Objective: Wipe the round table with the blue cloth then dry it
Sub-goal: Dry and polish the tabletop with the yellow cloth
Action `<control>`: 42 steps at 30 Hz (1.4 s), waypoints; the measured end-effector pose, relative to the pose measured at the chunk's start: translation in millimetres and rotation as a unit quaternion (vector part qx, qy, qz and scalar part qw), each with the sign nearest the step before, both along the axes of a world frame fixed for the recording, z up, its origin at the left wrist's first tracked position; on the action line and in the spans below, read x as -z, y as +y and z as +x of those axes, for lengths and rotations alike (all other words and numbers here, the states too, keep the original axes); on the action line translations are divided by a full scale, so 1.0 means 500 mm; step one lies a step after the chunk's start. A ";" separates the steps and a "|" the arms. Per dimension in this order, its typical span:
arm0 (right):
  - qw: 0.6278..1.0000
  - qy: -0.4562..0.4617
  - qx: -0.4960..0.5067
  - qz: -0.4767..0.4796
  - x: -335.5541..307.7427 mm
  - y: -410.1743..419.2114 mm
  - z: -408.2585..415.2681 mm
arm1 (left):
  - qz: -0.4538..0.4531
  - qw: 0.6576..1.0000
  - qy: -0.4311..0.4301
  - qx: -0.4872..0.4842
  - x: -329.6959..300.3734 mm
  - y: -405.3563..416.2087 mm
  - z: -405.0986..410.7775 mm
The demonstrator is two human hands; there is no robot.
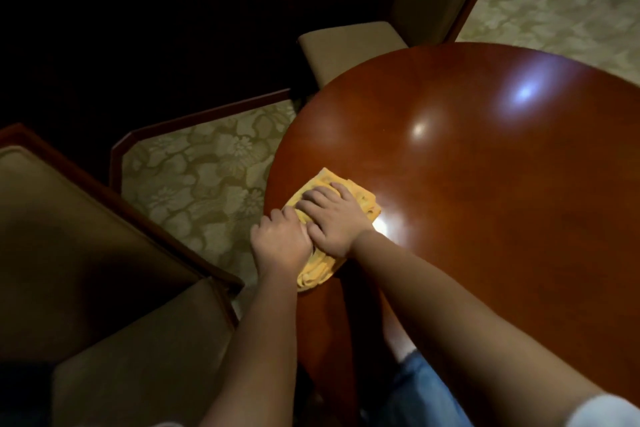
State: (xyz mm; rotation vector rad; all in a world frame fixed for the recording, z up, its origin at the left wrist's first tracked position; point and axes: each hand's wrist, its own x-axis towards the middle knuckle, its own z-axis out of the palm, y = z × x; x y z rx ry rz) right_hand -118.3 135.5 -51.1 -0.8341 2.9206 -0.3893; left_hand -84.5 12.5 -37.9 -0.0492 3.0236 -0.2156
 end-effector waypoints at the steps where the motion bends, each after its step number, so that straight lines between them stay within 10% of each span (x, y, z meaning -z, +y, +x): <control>1: 1.000 -0.002 -0.015 0.001 -0.002 0.003 0.023 | 0.002 1.000 -0.004 -0.016 0.001 0.007 0.031; 25: 0.993 -0.042 -0.111 0.003 -0.017 0.214 0.092 | 0.049 0.996 0.039 -0.056 0.029 0.233 0.155; 42: 0.985 0.013 0.171 0.036 -0.011 0.438 0.020 | 0.014 0.973 0.065 0.220 0.020 0.411 -0.068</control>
